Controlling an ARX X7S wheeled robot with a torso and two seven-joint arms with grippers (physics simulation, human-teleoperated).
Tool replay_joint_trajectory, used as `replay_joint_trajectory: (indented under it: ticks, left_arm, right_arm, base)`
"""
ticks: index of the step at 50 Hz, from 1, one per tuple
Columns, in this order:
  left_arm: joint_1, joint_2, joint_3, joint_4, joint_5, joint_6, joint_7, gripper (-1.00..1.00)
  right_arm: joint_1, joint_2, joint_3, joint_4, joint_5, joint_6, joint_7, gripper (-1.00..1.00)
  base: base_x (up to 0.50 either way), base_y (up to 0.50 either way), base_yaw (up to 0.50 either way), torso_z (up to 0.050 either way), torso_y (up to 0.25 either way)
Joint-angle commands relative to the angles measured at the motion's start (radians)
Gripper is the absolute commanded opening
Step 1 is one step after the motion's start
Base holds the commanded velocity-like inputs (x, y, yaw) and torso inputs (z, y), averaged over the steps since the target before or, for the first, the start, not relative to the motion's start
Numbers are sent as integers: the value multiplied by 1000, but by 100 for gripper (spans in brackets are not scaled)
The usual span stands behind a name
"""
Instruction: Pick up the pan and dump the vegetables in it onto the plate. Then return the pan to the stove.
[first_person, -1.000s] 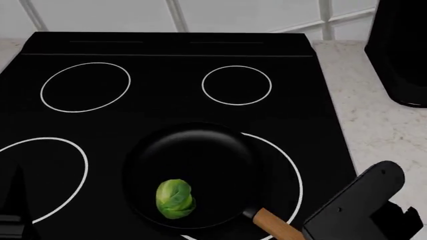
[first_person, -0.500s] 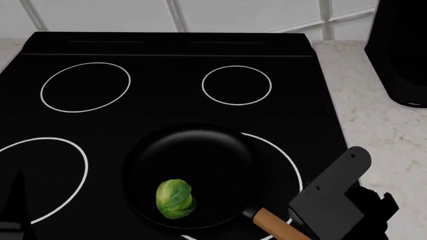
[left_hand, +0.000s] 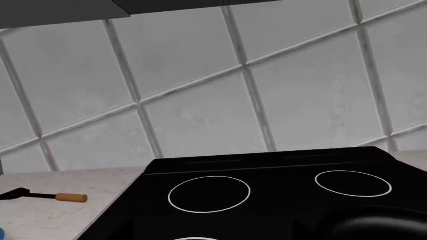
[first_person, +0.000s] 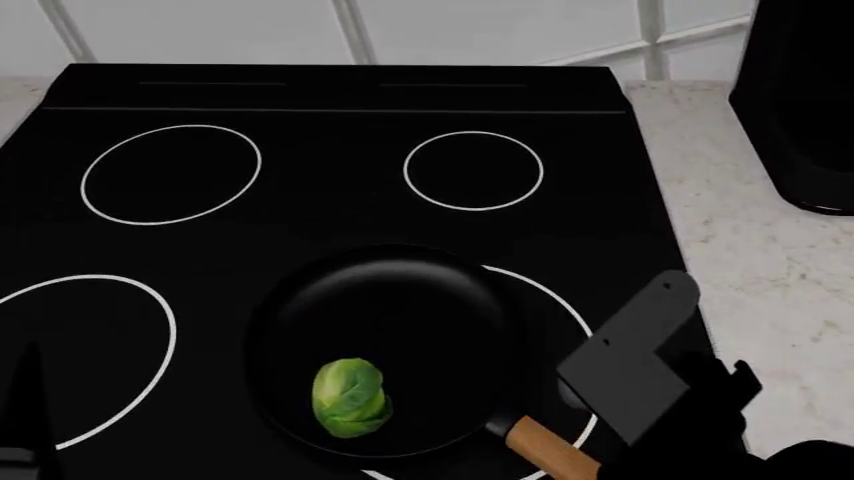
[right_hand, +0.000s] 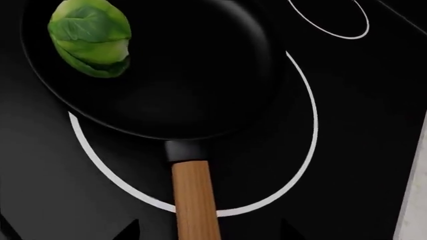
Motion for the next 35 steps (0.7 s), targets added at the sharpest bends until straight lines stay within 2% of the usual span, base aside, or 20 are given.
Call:
replay_joint_trajectory:
  ticks: [1,32,33,35]
  left_arm:
    - [0,-1,-5,12,-4,-1,-11,100]
    - [24,-9,6,15,30,41,-24,100]
    - [22,-9,4,17,27,37,-26,100]
    - [22,-7,6,12,29,43,-26,100]
  right_arm:
    - [24,-26,-44,67,-47,-14,-33,100]
    - [91,-95,-205,213,-148,-3,-124,100]
    - [84,-100,-181,216,-135,-13,-115,-100]
    - [80,-91,-170,189,-131,-19,-103,-100]
  base:
    - [0,0,0,0,0]
    - [1,0,1,0,0]
    - [0,0,3,0,0]
    - [0,0,0,0,0]
